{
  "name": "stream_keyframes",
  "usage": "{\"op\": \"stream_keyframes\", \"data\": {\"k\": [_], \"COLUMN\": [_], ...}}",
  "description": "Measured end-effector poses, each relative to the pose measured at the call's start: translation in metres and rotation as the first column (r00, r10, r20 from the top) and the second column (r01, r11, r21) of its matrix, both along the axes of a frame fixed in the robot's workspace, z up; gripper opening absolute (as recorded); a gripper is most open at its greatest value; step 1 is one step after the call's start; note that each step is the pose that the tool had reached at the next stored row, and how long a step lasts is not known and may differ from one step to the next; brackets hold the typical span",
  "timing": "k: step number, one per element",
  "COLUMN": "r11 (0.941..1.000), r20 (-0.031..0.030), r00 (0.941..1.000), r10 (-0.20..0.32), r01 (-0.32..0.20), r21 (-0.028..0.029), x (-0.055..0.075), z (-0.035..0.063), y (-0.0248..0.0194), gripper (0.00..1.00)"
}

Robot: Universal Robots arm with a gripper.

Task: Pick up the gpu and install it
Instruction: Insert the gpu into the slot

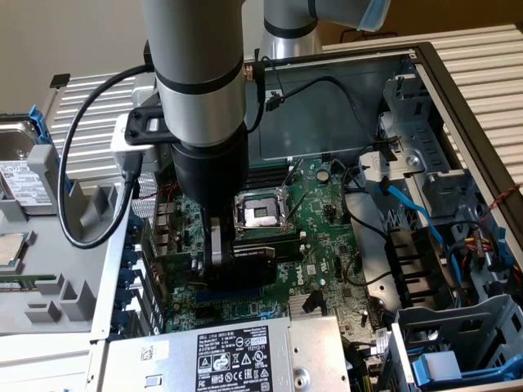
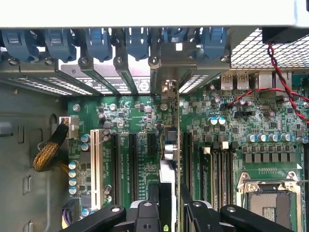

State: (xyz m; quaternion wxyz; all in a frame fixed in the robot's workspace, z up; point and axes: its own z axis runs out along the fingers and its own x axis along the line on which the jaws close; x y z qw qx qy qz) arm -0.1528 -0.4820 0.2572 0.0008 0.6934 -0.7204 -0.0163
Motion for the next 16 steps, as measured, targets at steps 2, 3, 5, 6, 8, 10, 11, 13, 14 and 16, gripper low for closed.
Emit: {"op": "stream_keyframes", "data": {"k": [2,3,5,6,8,10,11,13,14,16], "r11": [1.0,1.0,1.0,1.0,1.0,1.0,1.0,1.0,1.0,1.0], "r20": [0.0,0.0,-0.0001,-0.0001,0.0,-0.0001,-0.0001,-0.0001,-0.0001,-0.0001], "r00": [1.0,1.0,1.0,1.0,1.0,1.0,1.0,1.0,1.0,1.0], "r10": [0.0,0.0,0.0,0.0,0.0,0.0,0.0,0.0,0.0,0.0], "r01": [0.0,0.0,0.0,0.0,0.0,0.0,0.0,0.0,0.0,0.0], "r21": [0.0,-0.0001,-0.0002,-0.0002,-0.0004,-0.0005,-0.0005,-0.0005,-0.0007,-0.0007], "x": [-0.0004,-0.0004,-0.0004,-0.0004,-0.0005,-0.0005,-0.0005,-0.0005,-0.0005,-0.0005], "z": [-0.0005,-0.0007,-0.0008,-0.0009,-0.0012,-0.0012,-0.0011,-0.0012,-0.0012,-0.0012], "y": [0.0,0.0,0.0,0.0,0.0,0.0,0.0,0.0,0.0,0.0], "gripper": [0.27,0.27,0.27,0.27,0.27,0.27,0.27,0.27,0.27,0.27]}}
